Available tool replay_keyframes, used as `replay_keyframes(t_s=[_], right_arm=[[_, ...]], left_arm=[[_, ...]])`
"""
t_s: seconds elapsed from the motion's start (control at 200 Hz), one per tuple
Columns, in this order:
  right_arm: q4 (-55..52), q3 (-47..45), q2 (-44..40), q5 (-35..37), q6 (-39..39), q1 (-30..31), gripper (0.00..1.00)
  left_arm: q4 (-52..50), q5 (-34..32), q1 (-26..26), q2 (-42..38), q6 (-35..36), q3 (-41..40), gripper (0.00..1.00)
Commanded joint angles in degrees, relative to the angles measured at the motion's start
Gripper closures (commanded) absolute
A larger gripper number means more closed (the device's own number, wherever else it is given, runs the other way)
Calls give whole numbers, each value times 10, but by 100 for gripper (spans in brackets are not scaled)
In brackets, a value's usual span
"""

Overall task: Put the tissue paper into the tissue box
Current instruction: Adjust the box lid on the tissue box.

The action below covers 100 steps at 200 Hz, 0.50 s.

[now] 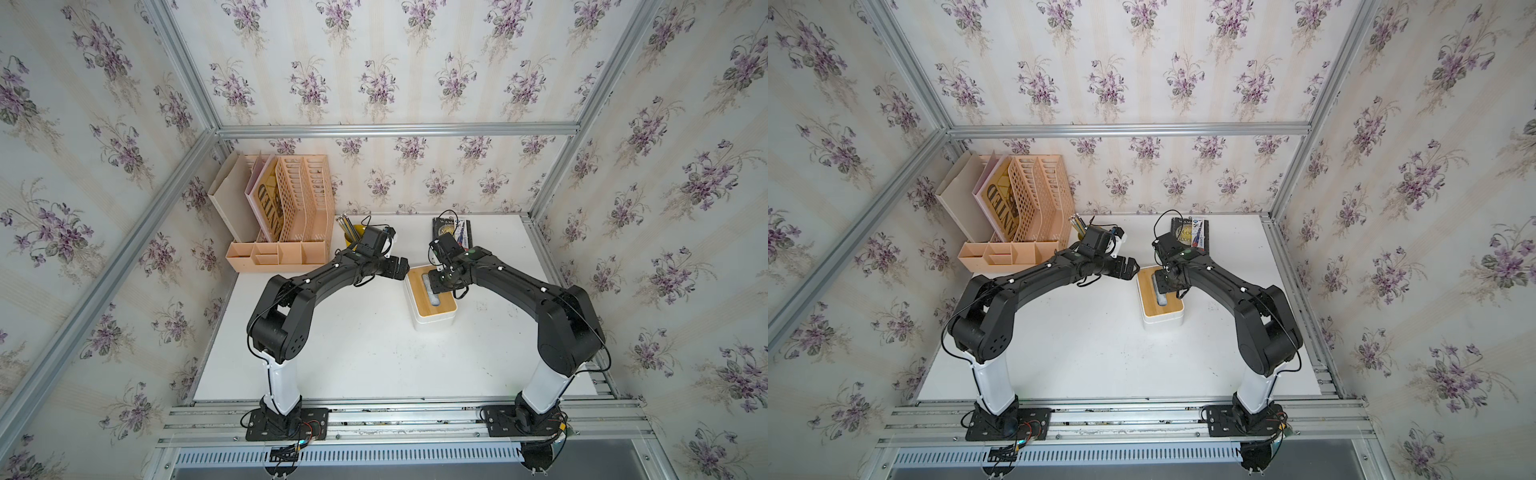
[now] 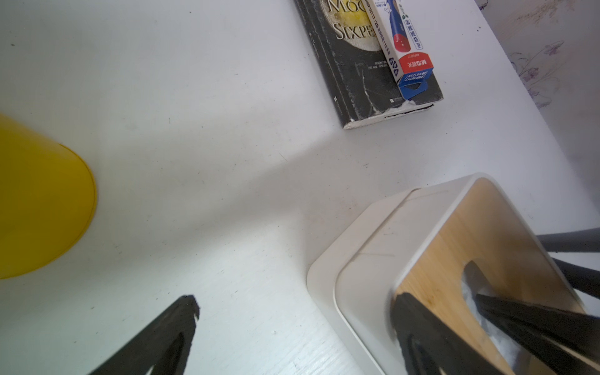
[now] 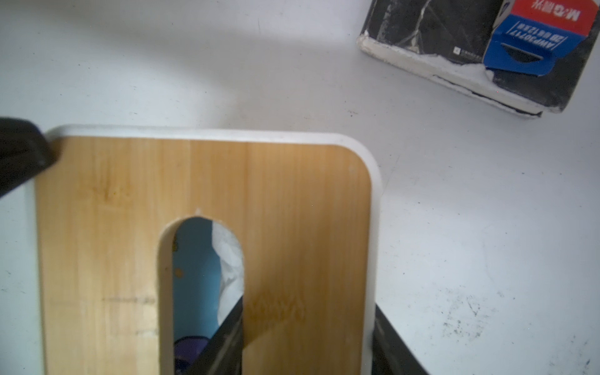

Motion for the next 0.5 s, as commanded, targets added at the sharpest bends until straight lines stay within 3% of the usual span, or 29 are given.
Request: replay_keyframes(t_s=[0.0, 0.495], right_arm=[[15, -7, -2, -8, 3, -1, 72], [37, -32, -4, -15, 8, -1, 73]], left_arm=[[-15, -3, 0, 7, 4, 4, 3], [-33, -3, -1, 21, -2, 12, 3]])
